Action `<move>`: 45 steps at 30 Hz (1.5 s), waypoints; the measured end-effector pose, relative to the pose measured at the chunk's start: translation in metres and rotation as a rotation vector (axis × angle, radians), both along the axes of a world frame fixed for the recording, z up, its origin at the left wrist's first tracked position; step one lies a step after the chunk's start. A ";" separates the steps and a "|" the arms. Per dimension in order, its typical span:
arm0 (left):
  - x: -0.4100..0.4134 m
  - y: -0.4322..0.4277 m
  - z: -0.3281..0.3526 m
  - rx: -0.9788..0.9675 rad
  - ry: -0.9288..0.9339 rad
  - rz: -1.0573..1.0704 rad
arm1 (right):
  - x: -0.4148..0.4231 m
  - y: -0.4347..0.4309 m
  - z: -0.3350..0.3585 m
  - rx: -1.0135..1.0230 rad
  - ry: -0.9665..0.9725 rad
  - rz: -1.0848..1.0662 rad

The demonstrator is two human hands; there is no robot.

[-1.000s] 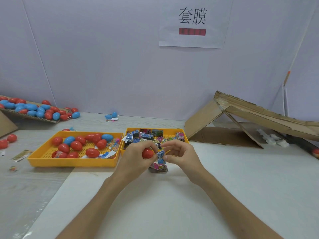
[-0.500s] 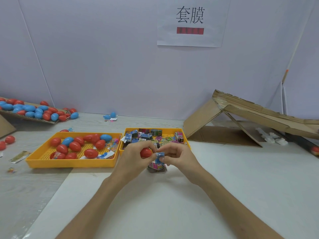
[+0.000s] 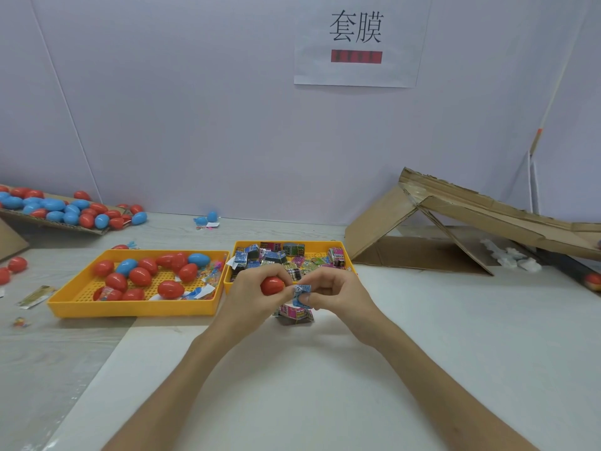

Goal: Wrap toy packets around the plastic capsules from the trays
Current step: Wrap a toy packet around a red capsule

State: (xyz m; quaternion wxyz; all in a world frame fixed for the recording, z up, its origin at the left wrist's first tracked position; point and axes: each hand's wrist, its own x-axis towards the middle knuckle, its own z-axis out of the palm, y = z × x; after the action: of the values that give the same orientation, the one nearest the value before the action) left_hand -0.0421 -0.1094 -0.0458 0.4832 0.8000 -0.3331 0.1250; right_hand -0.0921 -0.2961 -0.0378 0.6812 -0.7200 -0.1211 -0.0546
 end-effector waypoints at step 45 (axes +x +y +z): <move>-0.006 0.000 0.012 -0.200 0.313 -0.091 | 0.008 -0.006 -0.007 0.029 -0.018 -0.069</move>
State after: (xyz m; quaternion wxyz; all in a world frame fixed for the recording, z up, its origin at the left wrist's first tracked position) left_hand -0.0482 -0.1098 -0.0340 0.6114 0.7418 -0.2755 0.0096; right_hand -0.0846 -0.3017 -0.0446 0.6880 -0.7134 -0.1016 -0.0860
